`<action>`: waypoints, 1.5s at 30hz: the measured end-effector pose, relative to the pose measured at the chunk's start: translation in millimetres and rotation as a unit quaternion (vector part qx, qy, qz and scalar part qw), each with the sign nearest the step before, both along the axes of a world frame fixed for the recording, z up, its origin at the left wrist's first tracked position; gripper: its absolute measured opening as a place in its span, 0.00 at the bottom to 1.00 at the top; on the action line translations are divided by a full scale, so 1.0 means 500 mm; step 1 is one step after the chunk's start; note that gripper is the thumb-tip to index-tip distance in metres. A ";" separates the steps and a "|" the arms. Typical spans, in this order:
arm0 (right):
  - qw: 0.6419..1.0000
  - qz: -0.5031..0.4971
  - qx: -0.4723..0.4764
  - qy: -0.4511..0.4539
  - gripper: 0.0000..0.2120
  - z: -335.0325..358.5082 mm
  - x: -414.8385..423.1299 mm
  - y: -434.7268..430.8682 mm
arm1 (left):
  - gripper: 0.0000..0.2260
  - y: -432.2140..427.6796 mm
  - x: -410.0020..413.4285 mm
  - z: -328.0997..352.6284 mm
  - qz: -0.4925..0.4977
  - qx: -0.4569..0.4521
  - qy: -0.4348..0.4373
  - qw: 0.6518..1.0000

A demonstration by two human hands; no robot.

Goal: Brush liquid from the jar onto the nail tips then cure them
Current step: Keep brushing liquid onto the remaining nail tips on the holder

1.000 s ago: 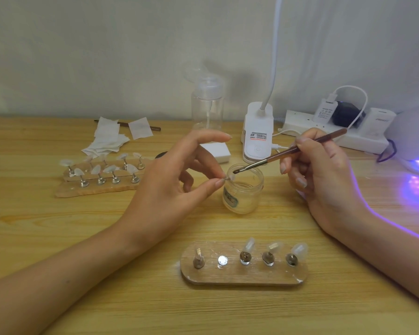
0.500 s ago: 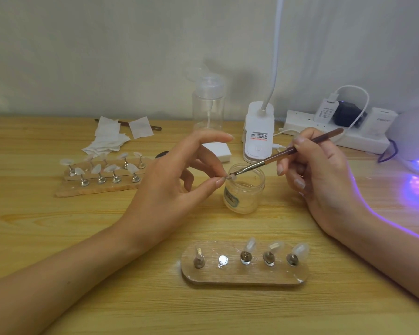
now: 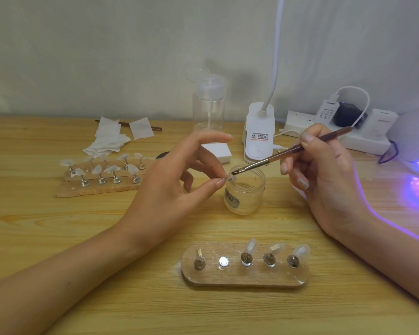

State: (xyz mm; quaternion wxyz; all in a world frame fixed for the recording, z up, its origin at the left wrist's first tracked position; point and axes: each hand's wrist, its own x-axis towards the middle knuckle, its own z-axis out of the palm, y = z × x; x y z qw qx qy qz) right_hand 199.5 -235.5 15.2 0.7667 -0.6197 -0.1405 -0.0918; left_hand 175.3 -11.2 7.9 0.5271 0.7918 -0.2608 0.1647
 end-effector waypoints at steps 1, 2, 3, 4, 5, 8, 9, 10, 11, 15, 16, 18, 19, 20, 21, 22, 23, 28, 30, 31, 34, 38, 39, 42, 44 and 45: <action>1.000 0.002 -0.007 0.000 0.09 0.000 0.000 0.001 | 0.22 0.000 0.000 0.000 0.000 0.000 0.000 1.000; 1.000 -0.003 -0.015 0.007 0.09 -0.001 0.001 0.001 | 0.22 0.001 0.000 0.000 0.001 -0.001 0.001 1.000; 1.000 -0.015 -0.021 0.017 0.11 -0.002 0.001 0.000 | 0.22 0.001 0.000 0.000 0.002 0.000 0.002 1.000; 0.999 -0.026 -0.022 0.024 0.12 -0.003 0.002 -0.001 | 0.22 0.000 0.000 0.000 0.003 0.000 0.002 1.000; 0.999 -0.034 -0.017 0.026 0.13 -0.004 0.002 -0.003 | 0.23 0.000 -0.001 0.000 0.004 0.000 0.003 1.000; 1.000 -0.021 0.000 -0.004 0.11 -0.002 0.000 -0.002 | 0.25 0.000 -0.001 -0.001 0.003 -0.005 0.008 1.000; 1.000 -0.011 -0.002 -0.012 0.10 -0.001 0.000 0.000 | 0.25 0.000 -0.001 -0.001 0.002 -0.006 0.009 1.000; 1.000 -0.006 -0.009 -0.010 0.09 -0.001 0.000 0.001 | 0.25 0.000 -0.001 -0.001 0.002 -0.007 0.009 1.000; 1.000 -0.010 -0.017 -0.001 0.09 -0.002 0.001 0.001 | 0.25 0.001 -0.001 -0.001 0.001 -0.008 0.010 1.000; 0.999 -0.039 -0.008 0.010 0.12 -0.004 0.001 -0.004 | 0.24 -0.001 -0.003 0.000 -0.001 -0.012 0.019 1.000; 1.000 -0.031 0.001 0.000 0.11 -0.003 0.000 -0.004 | 0.24 -0.001 -0.003 0.001 -0.003 -0.013 0.019 1.000; 1.000 -0.008 -0.002 -0.016 0.09 -0.001 -0.002 -0.001 | 0.24 -0.001 -0.003 0.000 -0.005 -0.014 0.020 1.000; 1.000 -0.004 -0.011 -0.015 0.08 0.000 -0.002 0.000 | 0.25 0.000 -0.002 0.000 -0.005 -0.014 0.020 1.000; 1.000 -0.008 -0.019 -0.008 0.08 0.000 -0.002 0.001 | 0.25 0.001 -0.001 -0.001 -0.004 -0.016 0.021 1.000; 0.999 -0.019 -0.025 0.002 0.10 -0.001 -0.002 0.000 | 0.26 0.001 0.000 -0.001 -0.004 -0.018 0.025 1.000; 0.999 -0.033 -0.028 0.011 0.11 -0.002 -0.001 -0.002 | 0.27 0.002 0.001 -0.001 -0.005 -0.021 0.029 0.999; 0.999 -0.044 -0.026 0.014 0.12 -0.002 -0.001 -0.003 | 0.27 0.001 0.002 -0.002 -0.006 -0.024 0.033 0.999; 1.000 -0.007 -0.008 -0.013 0.08 0.001 -0.006 0.002 | 0.29 0.003 0.005 -0.004 -0.019 -0.036 0.046 0.998; 1.000 -0.016 -0.027 0.002 0.10 0.000 -0.004 0.001 | 0.29 0.003 0.005 -0.004 -0.019 -0.037 0.050 0.998; 0.999 -0.029 -0.032 0.012 0.11 -0.001 -0.003 0.000 | 0.29 0.003 0.005 -0.004 -0.020 -0.038 0.053 0.998; 0.999 -0.045 -0.011 0.008 0.13 -0.001 -0.003 -0.004 | 0.30 0.002 0.005 -0.003 -0.024 -0.039 0.057 0.997; 1.000 -0.013 -0.012 -0.007 0.10 0.002 -0.006 0.003 | 0.31 0.002 0.005 -0.003 -0.031 -0.046 0.062 0.997; 1.000 -0.020 -0.020 0.003 0.10 0.001 -0.005 0.003 | 0.31 0.002 0.004 -0.003 -0.033 -0.049 0.065 0.996; 0.999 -0.046 -0.021 0.020 0.14 -0.001 -0.002 0.000 | 0.31 0.001 0.004 -0.002 -0.037 -0.051 0.069 0.996; 0.999 -0.037 -0.003 0.005 0.12 0.001 -0.004 -0.001 | 0.31 0.002 0.004 -0.002 -0.037 -0.051 0.070 0.996; 1.000 -0.025 0.003 -0.006 0.11 0.002 -0.005 0.000 | 0.30 0.002 0.004 -0.002 -0.037 -0.052 0.071 0.995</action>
